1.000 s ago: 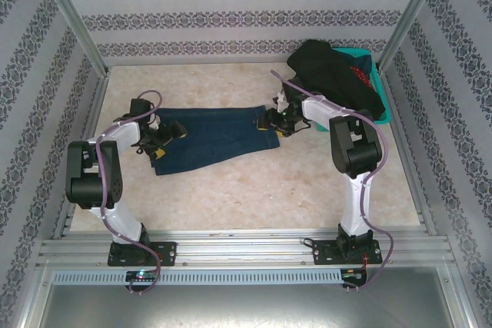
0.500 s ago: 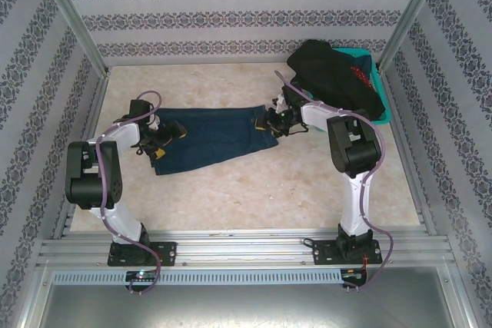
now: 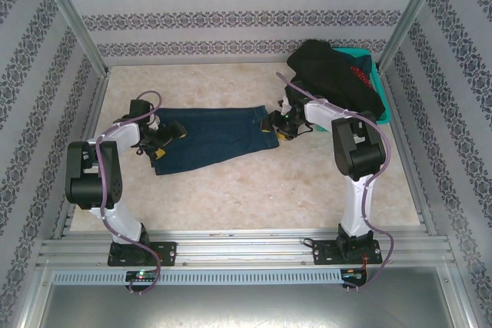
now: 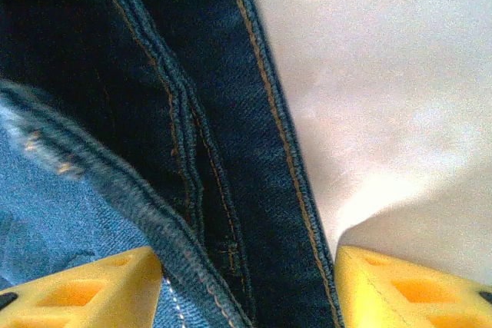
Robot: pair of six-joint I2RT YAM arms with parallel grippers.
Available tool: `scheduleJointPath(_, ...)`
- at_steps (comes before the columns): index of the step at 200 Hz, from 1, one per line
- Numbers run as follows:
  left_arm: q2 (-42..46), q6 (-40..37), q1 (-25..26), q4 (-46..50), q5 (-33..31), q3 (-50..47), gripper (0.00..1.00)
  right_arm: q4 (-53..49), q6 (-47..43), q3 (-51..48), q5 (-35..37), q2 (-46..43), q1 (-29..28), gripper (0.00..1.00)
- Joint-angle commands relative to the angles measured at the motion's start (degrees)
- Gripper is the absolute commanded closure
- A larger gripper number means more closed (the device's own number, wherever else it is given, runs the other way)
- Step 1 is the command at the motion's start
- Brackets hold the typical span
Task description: Fold and stack the skirts
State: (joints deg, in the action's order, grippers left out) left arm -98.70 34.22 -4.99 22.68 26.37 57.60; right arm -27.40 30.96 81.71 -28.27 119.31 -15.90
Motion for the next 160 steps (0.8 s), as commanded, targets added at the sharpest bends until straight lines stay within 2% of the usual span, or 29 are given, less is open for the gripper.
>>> scheduleJointPath(1, -3.2, -1.8, -0.9, 1.4, -2.2, -1.7, 0.0, 6.7, 6.3, -3.7, -12.8, 2.1, -1.0, 0.49)
scheduleJointPath(18, -3.4, -1.5, -0.8, 0.7, -1.8, -2.3, 0.0, 12.2, 10.3, -4.4, -17.2, 2.8, -1.8, 0.5)
scheduleJointPath(38, -3.6, -1.1, -0.9, -0.1, -1.2, -2.8, 0.0, 14.9, 12.3, -3.4, -18.4, 3.9, -2.8, 0.54)
scheduleJointPath(85, -2.8, -1.9, -0.8, 1.4, -2.5, -2.9, 0.0, 18.4, 14.2, -5.9, -9.4, -0.1, -0.1, 0.94)
scheduleJointPath(98, -2.1, -2.5, -0.6, 2.8, -2.4, -2.6, 0.0, 14.3, 10.6, -5.6, -6.2, -2.3, 1.0, 1.0)
scheduleJointPath(132, 0.1, -0.7, 3.6, 2.8, 0.0, -2.5, 0.0, -4.3, -3.6, -0.3, 6.7, -7.5, 1.6, 1.0)
scheduleJointPath(160, 0.0, 2.7, 9.7, 1.7, 1.1, -0.5, 0.0, -11.5, -7.8, 2.7, 15.4, -11.2, 0.7, 1.0)
